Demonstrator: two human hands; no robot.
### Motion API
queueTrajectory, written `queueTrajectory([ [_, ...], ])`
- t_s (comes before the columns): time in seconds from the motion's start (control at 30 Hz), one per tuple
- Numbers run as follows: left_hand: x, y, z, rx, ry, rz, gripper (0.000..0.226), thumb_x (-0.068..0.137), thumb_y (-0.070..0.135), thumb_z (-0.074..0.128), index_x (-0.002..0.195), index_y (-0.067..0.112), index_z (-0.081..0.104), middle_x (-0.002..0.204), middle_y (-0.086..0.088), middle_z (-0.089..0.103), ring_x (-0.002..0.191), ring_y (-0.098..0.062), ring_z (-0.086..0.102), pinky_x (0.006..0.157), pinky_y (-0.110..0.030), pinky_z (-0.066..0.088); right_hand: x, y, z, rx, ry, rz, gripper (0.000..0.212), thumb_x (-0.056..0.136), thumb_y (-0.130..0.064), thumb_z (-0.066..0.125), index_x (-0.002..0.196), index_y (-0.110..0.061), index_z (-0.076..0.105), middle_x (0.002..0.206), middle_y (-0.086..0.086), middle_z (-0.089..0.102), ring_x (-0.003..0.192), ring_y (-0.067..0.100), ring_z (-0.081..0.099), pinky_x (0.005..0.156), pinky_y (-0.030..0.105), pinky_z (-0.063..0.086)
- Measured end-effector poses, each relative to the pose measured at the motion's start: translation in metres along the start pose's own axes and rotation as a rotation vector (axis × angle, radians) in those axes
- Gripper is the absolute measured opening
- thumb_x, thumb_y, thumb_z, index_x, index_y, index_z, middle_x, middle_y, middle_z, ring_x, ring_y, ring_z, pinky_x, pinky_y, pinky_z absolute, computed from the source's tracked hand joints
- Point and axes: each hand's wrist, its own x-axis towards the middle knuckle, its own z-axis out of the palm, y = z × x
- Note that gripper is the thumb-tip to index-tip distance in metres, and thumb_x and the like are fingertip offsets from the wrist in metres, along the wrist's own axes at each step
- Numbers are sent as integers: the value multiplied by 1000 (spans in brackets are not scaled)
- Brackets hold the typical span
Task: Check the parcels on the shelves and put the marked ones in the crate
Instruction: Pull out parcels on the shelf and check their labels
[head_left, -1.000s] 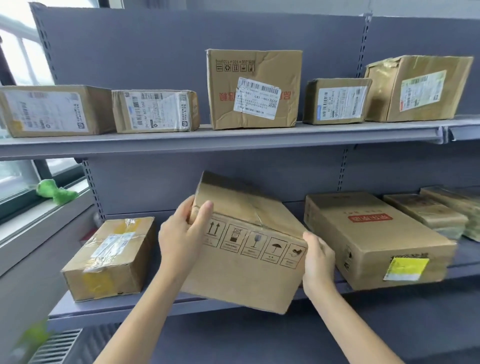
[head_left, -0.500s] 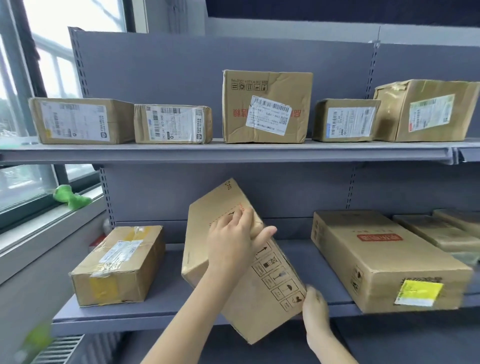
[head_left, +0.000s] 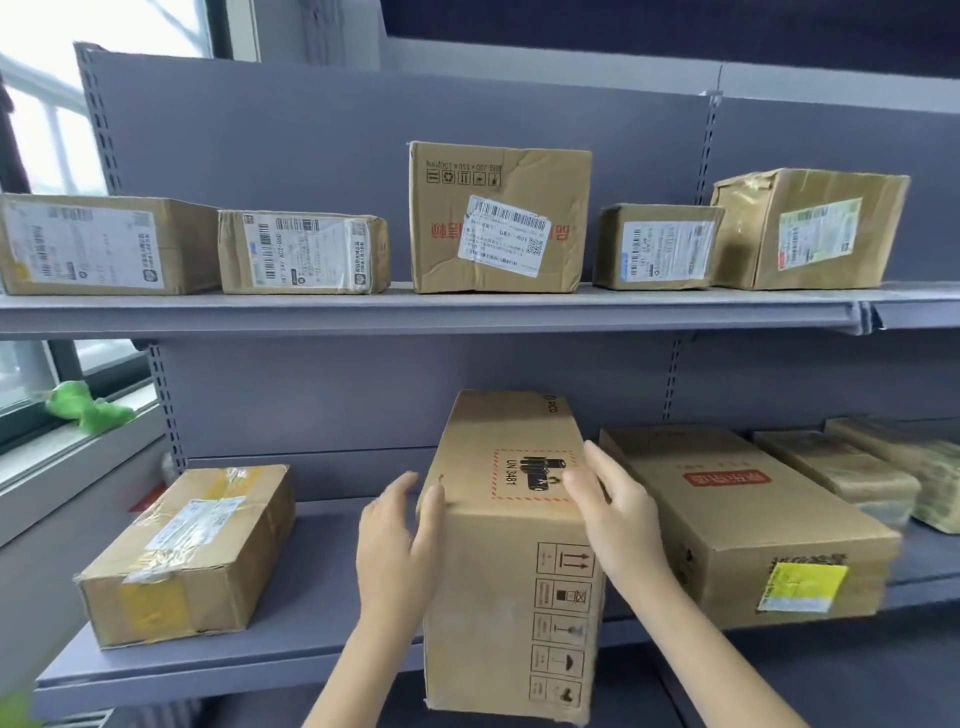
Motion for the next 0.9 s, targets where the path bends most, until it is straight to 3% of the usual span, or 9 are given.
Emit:
queueTrajectory([
  [0.07, -6, 1, 2, -258, -157, -208, 25, 95, 45, 39, 108, 31, 55, 99, 19, 56, 95, -1, 53, 74, -17, 40, -3, 1, 5, -86, -49, -10, 63, 88, -28, 57, 143, -19, 29, 149, -9, 30, 134, 6, 31, 105, 16, 26],
  [0.13, -11, 2, 4, -321, -214, -222, 24, 98, 39, 32, 108, 32, 53, 98, 19, 56, 91, 2, 51, 69, -13, 38, -5, -1, 6, -97, -56, 29, 70, 86, -34, 59, 145, -18, 26, 151, -4, 29, 134, 9, 32, 105, 22, 25],
  [0.23, -14, -1, 4, -407, -259, -238, 33, 93, 48, 29, 106, 35, 56, 106, 16, 60, 96, -1, 54, 71, -17, 41, -6, -4, 2, -25, -41, 141, 68, 86, -33, 60, 144, -15, 28, 128, -3, 54, 97, 4, 51, 83, 14, 39],
  [0.33, -17, -19, 4, -475, -294, -226, 47, 88, 66, 30, 111, 38, 58, 114, 17, 62, 107, -2, 57, 83, -15, 45, -5, 1, -2, 132, 2, 215, 62, 89, -22, 58, 143, -16, 29, 107, -9, 54, 73, -3, 55, 55, 9, 43],
  [0.47, -27, -56, 8, -276, -319, -419, 49, 93, 48, 41, 133, 21, 46, 133, 10, 48, 126, -16, 45, 109, -37, 35, -2, 9, -16, 249, 84, 286, 56, 86, -15, 60, 138, -12, 39, 133, 0, 52, 102, 16, 60, 84, 33, 52],
  [0.57, -47, -84, 14, -90, -354, -612, 40, 94, 35, 47, 128, 14, 46, 120, -1, 53, 115, -23, 50, 100, -39, 42, -2, 13, -32, 327, 124, 323, 47, 86, -10, 60, 131, -13, 50, 121, 3, 58, 94, 18, 62, 73, 32, 52],
  [0.67, -70, -92, 27, -90, -473, -797, 38, 94, 42, 43, 102, 8, 57, 93, -9, 59, 83, -23, 54, 73, -33, 48, -2, 18, -42, 394, 164, 352, 42, 85, -7, 61, 127, -12, 55, 115, 5, 61, 92, 19, 62, 70, 30, 50],
  [0.8, -89, -87, 49, -454, -422, -1100, 50, 96, 45, 37, 110, 2, 58, 105, -13, 61, 85, -30, 57, 62, -37, 51, -3, 25, -42, 444, 233, 367, 39, 86, -8, 59, 126, -10, 55, 118, 5, 61, 102, 22, 60, 80, 31, 50],
  [0.9, -92, -76, 49, -520, -310, -1049, 46, 96, 43, 39, 107, 3, 57, 103, -16, 62, 90, -35, 59, 64, -39, 54, -7, 30, -48, 427, 254, 348, 38, 89, -10, 56, 127, -9, 54, 119, 6, 61, 106, 23, 59, 81, 32, 48],
])
